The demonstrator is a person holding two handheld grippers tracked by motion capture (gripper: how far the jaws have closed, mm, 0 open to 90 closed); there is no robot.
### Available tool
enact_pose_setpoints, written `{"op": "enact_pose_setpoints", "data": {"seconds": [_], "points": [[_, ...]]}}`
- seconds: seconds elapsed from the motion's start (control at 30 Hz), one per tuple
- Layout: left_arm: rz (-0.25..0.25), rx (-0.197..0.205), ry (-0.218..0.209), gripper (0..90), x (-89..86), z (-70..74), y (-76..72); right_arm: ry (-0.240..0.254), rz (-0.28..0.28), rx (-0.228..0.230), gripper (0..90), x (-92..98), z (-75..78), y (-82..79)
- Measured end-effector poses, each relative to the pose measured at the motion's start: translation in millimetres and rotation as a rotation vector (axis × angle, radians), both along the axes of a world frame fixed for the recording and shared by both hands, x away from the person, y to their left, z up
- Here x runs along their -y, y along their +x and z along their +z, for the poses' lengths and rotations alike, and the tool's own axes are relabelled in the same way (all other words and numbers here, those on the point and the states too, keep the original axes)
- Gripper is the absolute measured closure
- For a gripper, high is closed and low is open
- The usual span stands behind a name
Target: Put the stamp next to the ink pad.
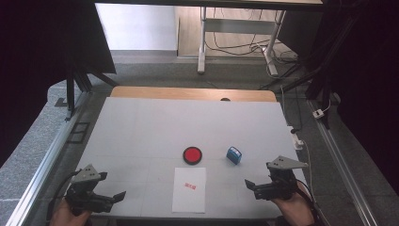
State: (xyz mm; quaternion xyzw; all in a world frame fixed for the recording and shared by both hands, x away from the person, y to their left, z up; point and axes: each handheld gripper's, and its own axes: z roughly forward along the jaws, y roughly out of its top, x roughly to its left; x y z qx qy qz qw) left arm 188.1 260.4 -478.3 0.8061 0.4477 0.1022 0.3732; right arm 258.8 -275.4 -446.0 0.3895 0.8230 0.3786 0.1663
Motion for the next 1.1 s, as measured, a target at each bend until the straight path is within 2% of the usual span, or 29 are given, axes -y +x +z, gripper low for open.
{"op": "enact_pose_setpoints", "data": {"seconds": [0.5,1.1], "points": [[0.002,0.000,0.000,1.0,-0.2,0.0,0.0,-0.006,-0.057,-0.022,0.0,21.3,-9.2,-14.7],[0.001,-0.003,-0.008,0.9,-0.8,0.0,0.5,-0.040,-0.084,-0.062,0.0,26.4,-12.0,-18.9]]}}
